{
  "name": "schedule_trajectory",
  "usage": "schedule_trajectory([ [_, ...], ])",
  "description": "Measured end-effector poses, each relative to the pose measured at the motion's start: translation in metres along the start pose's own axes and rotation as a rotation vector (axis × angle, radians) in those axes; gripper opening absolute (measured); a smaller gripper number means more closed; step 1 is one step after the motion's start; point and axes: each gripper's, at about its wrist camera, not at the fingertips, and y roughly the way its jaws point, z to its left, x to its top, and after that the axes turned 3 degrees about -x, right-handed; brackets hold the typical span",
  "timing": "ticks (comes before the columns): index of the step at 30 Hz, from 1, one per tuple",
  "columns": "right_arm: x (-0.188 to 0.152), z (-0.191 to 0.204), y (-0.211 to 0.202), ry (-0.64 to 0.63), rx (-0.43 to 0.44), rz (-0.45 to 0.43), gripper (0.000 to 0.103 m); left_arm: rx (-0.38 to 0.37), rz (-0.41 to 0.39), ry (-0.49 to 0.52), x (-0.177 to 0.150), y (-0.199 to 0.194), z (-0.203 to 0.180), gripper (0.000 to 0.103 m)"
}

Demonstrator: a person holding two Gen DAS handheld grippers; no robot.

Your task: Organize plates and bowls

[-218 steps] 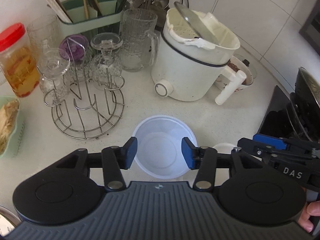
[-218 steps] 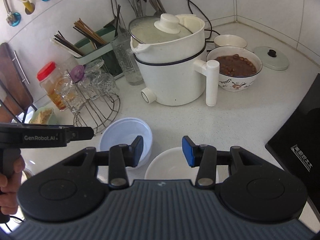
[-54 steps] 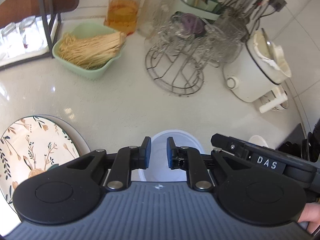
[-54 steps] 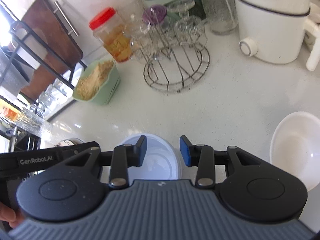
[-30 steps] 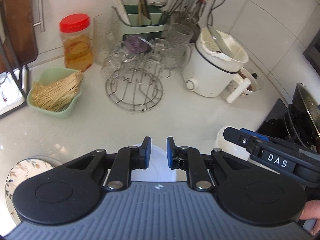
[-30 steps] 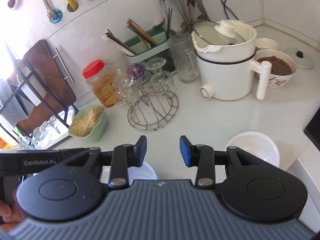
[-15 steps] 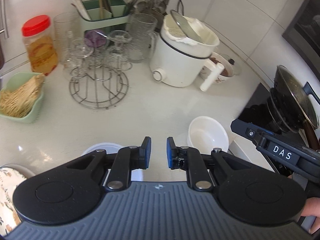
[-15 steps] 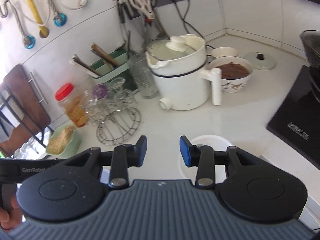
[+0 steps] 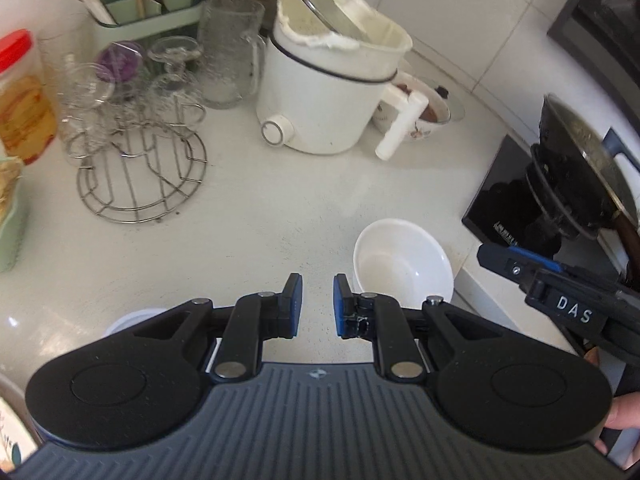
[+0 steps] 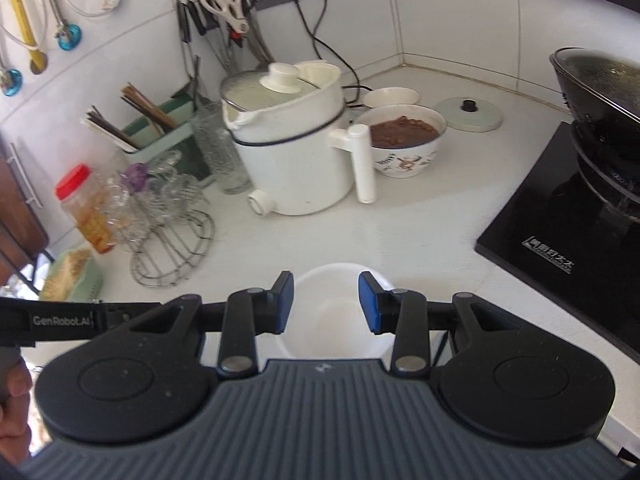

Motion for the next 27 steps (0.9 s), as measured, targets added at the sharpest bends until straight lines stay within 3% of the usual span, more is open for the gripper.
schedule_trajectory([
  [7,-0.01,-0.017,0.023,0.001,-0.069,0.017,0.039,-0.035,0.031,0.04,0.005,0.037,-0.01,0.018],
  [8,-0.011,-0.02,0.026,0.005,-0.071,0.021,0.039,-0.034,0.04,0.046,0.006,0.042,-0.012,0.021],
  [10,-0.013,-0.025,0.033,0.008,-0.078,0.029,0.038,-0.043,0.048,0.051,0.008,0.049,-0.015,0.039],
  [12,-0.015,-0.03,0.039,0.014,-0.083,0.04,0.038,-0.04,0.058,0.057,0.007,0.055,-0.016,0.049],
  [27,-0.022,-0.044,0.081,-0.013,-0.049,0.113,0.038,-0.065,0.145,0.02,0.007,0.096,-0.019,0.049],
])
